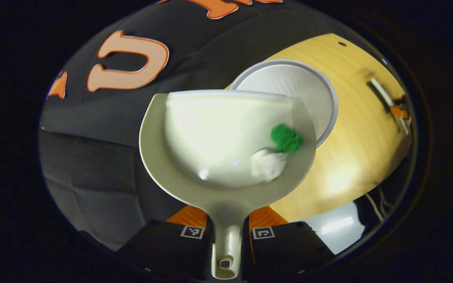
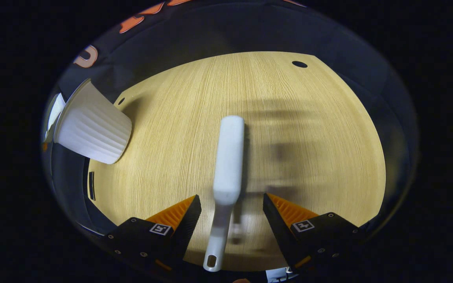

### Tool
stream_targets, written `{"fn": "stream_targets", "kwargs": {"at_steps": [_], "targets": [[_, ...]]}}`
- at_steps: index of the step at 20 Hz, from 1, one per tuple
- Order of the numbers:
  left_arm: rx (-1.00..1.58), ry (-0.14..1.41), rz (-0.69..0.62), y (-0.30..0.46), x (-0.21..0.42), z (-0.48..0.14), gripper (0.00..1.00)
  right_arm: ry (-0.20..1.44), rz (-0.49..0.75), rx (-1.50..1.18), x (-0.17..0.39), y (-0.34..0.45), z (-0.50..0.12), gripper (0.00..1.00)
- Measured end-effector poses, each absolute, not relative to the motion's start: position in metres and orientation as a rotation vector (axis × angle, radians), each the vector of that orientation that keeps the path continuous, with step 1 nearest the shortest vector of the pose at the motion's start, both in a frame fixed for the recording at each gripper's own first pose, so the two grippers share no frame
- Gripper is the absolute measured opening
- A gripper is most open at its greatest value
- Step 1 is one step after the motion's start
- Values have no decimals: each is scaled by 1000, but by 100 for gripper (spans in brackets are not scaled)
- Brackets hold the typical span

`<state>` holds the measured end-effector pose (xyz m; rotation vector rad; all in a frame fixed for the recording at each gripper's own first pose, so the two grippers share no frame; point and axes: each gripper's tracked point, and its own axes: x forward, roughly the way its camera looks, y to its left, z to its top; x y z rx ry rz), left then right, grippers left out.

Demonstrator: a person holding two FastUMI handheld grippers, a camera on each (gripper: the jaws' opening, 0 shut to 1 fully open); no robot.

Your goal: Pick up the small broom and dustpan from the desktop, sweep the trash into the dustpan with the broom, and then empty the trash into the garbage bin.

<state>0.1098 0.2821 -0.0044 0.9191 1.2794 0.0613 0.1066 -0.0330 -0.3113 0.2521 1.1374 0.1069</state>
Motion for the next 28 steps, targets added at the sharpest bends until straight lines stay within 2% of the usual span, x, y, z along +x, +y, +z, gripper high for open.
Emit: {"fn": "stream_targets", "kwargs": {"at_steps": [5,7,9,12,14,17,20,25,28], "targets": [[1423,1124,104,308,148,28,30,1139,94,274,104,-35,-312,96],[1468,1100,89,314,155,33,30,1142,92,285,103,-35,-313,96],[1353,1125,76,307,145,9,30,1137,91,292,103,-35,-312,96],[1018,1179,69,301,124,-35,30,1132,90,308,104,-35,-310,96],[786,1168,72,280,117,-58,29,1128,94,319,104,-34,-307,96],[574,1096,52,254,121,-74,30,1131,104,301,101,-33,-306,96],[361,1057,-29,199,130,-77,30,1121,110,294,101,-34,-298,95],[-31,1085,-194,98,127,-86,30,1085,109,284,104,-39,-284,96],[-143,1104,-275,52,124,-85,30,1078,107,285,102,-40,-281,95]]}}
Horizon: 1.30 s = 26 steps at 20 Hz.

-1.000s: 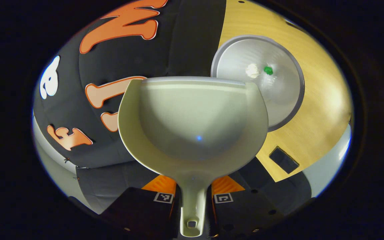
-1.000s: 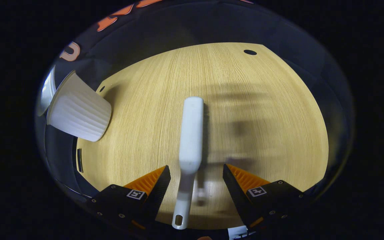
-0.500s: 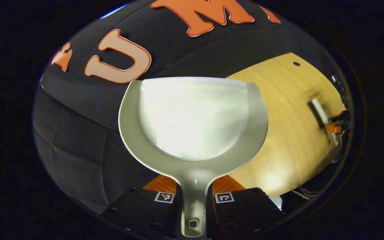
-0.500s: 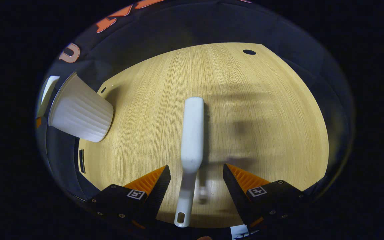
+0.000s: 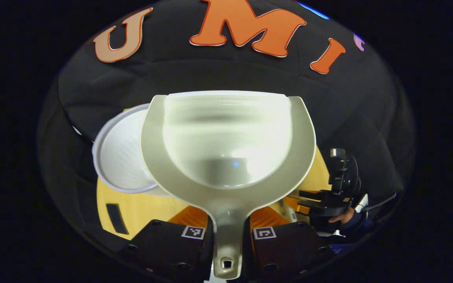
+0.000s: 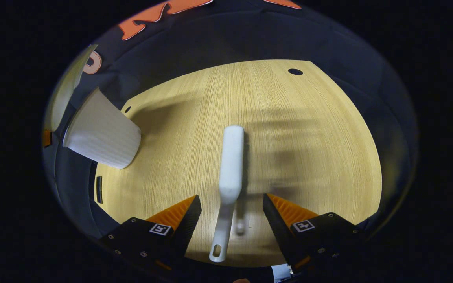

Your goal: Pick up the small broom and dustpan from the desktop, sweep the trash into the dustpan with the broom, and then empty the trash into the garbage bin.

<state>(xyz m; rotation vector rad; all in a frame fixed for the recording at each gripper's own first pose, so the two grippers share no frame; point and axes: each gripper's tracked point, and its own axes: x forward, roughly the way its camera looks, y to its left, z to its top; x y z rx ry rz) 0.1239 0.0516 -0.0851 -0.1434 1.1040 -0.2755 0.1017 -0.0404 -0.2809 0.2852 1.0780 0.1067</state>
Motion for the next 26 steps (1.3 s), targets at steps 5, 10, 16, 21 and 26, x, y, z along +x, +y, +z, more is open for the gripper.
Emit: {"fn": "stream_targets", "kwargs": {"at_steps": [5,10,16,21,26], "targets": [[-125,1112,-289,15,117,-117,30,1079,94,284,99,-44,-283,96],[-67,1203,-301,-21,96,-187,30,1093,84,272,93,-47,-288,96],[-100,1366,-223,-40,73,-292,30,1101,90,252,89,-43,-294,96],[-69,1452,-156,-37,53,-339,31,1111,100,243,87,-40,-297,96],[-71,1467,-131,-40,53,-351,34,1108,103,244,88,-39,-295,95]]}}
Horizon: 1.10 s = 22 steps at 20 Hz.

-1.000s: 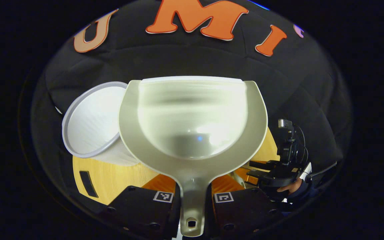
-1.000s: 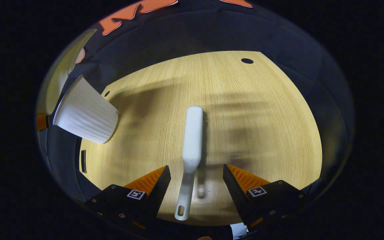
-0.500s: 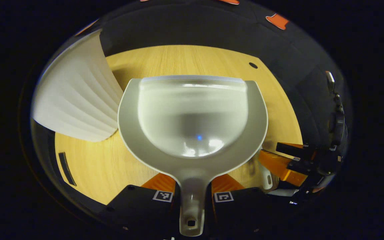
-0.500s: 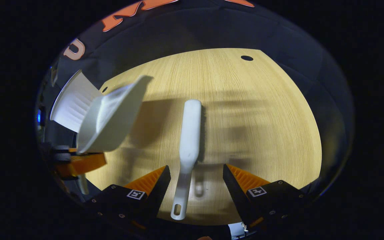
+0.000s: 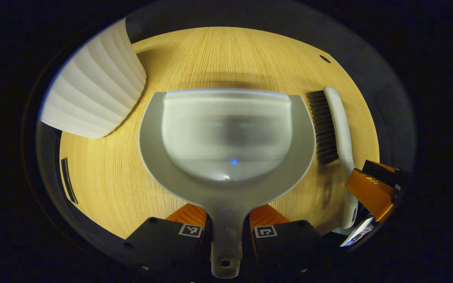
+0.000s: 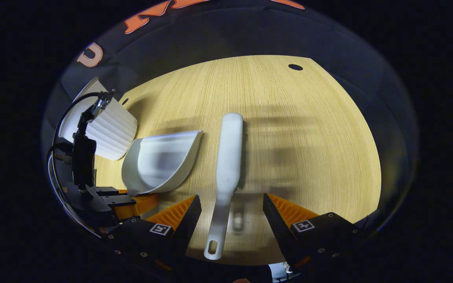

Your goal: Pick up the small broom and dustpan from the desktop, sweep the trash into the dustpan with the broom, and then empty the trash into the garbage bin.

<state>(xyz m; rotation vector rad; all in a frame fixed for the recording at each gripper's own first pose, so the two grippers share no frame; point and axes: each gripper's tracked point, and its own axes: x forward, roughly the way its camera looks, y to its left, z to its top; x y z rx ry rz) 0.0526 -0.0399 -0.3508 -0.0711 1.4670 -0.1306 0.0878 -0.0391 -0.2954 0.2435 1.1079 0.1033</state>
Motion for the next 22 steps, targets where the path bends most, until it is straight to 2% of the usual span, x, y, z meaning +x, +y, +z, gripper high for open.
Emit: {"fn": "stream_targets", "kwargs": {"at_steps": [3,7,8,9,10,11,13,14,17,22], "targets": [[-58,1434,-137,-45,56,-351,35,1099,104,250,90,-38,-295,95],[-23,1343,-163,-51,50,-330,43,1070,108,253,93,-41,-288,95],[-23,1318,-165,-51,47,-321,53,1050,109,252,94,-40,-281,96],[-9,1281,-162,-49,47,-310,55,1023,108,251,96,-40,-272,96],[16,1229,-152,-44,50,-298,67,997,103,248,97,-42,-262,96],[49,1160,-141,-39,56,-283,67,975,94,242,99,-45,-253,96],[64,1018,-115,-29,73,-244,76,880,83,229,109,-50,-225,96],[42,939,-107,-30,65,-225,85,810,79,217,119,-52,-204,96],[-1,647,-71,-37,100,-147,97,592,47,164,142,-68,-135,96],[1,191,-3,-35,92,-64,95,213,-38,132,154,-105,-7,95]]}}
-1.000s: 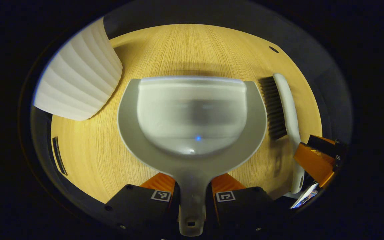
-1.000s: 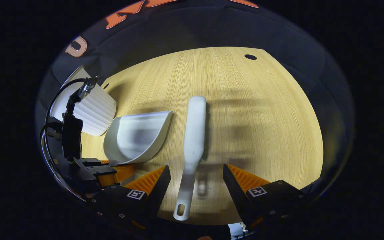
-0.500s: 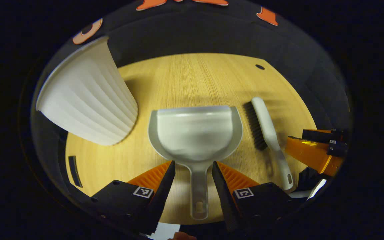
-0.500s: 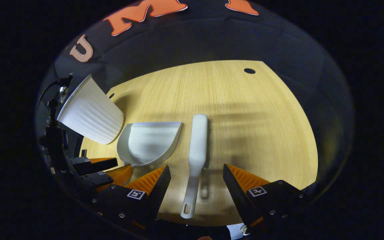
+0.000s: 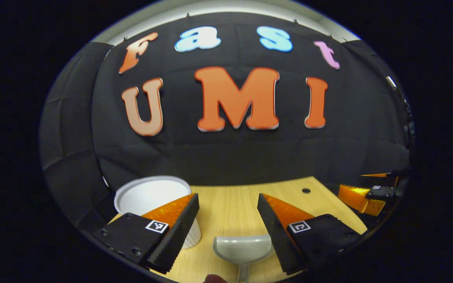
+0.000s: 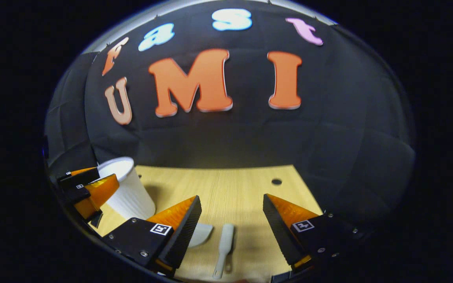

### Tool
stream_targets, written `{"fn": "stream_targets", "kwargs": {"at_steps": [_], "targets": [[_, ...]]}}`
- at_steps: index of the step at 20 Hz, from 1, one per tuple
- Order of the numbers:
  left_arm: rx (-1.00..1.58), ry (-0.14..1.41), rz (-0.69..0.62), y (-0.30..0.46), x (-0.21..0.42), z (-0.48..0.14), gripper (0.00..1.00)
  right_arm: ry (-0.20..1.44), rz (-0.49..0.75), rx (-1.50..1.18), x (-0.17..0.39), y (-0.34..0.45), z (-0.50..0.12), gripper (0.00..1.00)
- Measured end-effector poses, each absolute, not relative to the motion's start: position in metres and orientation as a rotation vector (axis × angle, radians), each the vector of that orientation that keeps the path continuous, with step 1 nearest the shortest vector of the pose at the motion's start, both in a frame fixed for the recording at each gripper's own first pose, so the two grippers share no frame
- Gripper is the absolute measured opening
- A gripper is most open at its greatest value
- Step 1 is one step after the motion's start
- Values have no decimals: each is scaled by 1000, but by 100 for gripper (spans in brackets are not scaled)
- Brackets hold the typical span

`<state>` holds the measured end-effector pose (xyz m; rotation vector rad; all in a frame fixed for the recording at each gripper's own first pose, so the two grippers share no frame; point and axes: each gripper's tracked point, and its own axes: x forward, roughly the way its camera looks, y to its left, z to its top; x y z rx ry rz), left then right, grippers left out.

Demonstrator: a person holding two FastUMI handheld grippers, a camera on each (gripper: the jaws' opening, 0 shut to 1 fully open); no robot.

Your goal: Pick up the small broom and dustpan from the desktop, sweep the trash into the dustpan with the broom, and then empty the trash into the garbage bin.

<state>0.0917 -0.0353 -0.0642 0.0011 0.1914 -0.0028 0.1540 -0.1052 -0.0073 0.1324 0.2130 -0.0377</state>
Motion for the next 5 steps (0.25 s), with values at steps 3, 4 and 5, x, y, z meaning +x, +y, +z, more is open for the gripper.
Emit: {"fn": "stream_targets", "kwargs": {"at_steps": [3,4,5], "targets": [[67,5,33,-43,85,-70,93,26,-73,151,146,-117,33,95],[63,-42,23,-48,83,-74,94,-28,-84,149,142,-122,44,95],[51,-53,6,-50,80,-78,93,-69,-92,142,137,-122,54,95]]}}
